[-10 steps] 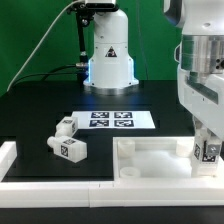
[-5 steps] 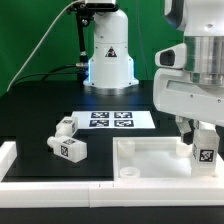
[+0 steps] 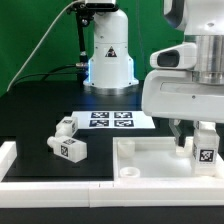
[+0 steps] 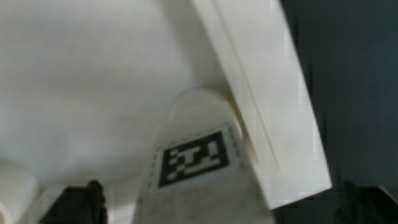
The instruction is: Assemble one leg
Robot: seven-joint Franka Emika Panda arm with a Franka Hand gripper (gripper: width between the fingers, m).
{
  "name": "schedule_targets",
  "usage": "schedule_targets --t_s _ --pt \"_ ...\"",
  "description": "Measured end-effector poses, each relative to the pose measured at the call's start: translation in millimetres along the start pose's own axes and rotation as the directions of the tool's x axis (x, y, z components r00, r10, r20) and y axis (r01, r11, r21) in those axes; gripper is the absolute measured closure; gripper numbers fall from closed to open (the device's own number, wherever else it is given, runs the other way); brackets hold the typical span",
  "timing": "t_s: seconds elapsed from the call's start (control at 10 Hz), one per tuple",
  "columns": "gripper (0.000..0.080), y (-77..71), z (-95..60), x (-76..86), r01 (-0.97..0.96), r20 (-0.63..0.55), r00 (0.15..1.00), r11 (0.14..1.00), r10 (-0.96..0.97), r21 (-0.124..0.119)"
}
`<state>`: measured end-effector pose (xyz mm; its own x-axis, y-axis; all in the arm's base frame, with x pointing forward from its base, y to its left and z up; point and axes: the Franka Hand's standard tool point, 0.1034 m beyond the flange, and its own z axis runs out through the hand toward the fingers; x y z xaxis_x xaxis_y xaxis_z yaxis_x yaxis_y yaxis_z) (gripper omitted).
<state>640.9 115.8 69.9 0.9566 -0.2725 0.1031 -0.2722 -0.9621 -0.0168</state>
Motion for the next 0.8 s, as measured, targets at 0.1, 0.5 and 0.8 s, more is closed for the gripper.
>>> schedule_targets --t_s 0.1,0.5,0.8 --pt "0.0150 -0.1 0.1 1.9 0.079 -0.011 0.997 0.997 -0.079 0.006" --pt "0.0408 0.1 1.0 1.5 -0.105 -0.008 0.994 0.994 0.105 0.008" --pt "0.0514 0.7 1.4 1.0 -0.379 -0.010 0.925 0.925 0.379 0.003"
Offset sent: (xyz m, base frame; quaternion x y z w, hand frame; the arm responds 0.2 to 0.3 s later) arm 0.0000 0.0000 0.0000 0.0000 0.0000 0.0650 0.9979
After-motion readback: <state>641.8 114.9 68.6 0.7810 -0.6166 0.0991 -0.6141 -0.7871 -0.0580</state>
